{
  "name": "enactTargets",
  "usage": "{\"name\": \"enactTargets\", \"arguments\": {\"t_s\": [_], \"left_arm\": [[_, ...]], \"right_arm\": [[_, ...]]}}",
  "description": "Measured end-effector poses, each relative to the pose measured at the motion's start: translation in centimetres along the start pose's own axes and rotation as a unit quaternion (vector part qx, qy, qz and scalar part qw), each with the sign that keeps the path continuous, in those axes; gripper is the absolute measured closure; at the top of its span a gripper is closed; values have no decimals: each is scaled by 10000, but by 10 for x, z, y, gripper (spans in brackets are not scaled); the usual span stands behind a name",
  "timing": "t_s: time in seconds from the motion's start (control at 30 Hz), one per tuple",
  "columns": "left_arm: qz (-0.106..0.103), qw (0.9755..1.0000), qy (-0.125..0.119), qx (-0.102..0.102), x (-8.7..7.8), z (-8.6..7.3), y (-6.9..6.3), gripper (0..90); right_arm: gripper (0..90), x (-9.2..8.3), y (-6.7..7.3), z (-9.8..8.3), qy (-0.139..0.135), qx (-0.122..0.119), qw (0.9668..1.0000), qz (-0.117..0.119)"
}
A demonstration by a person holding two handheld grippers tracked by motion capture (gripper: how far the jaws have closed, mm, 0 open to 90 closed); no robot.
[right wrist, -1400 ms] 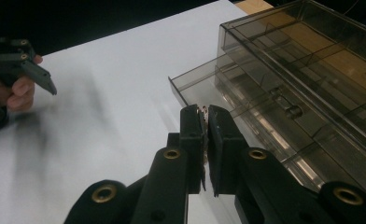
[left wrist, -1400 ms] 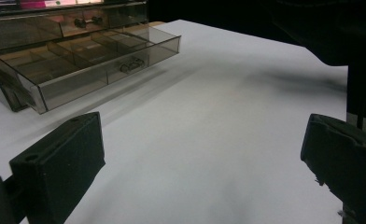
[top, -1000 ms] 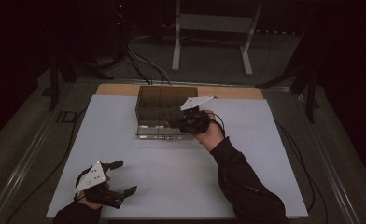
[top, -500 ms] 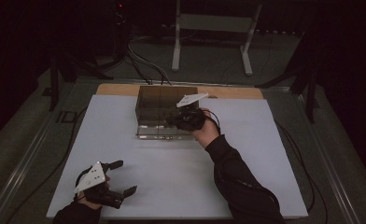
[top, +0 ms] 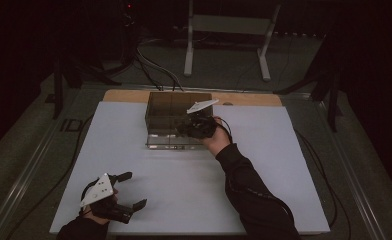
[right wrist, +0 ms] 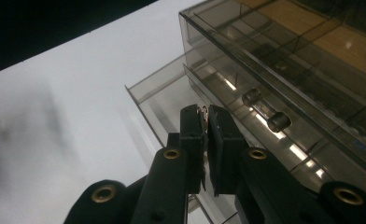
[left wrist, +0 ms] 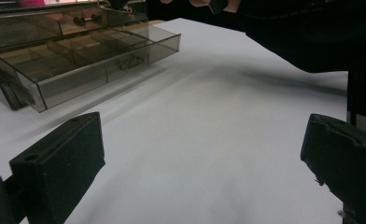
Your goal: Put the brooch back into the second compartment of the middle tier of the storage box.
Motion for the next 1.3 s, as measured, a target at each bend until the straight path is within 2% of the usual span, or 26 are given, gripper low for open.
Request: {"name": "enactTargets", "arguments": {"t_s": [0.37, 1.3], "left_arm": [[18, 10000, 6, 0, 0, 0, 0, 3], [22, 10000, -52, -4, -1, 1, 0, 3]], "right_arm": [[851, 13, -10, -11, 157, 123, 9998, -45], [848, 39, -17, -24, 679, 112, 9975, -171]]}}
Point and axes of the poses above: each handheld gripper's, and its own axes: x roughly forward along the jaws, z roughly out of its top, y roughly to its left, the point moved 10 cm from there along x, roughly forward along the jaws, and after that the axes turned 5 degrees about z, right-handed, at the moved point
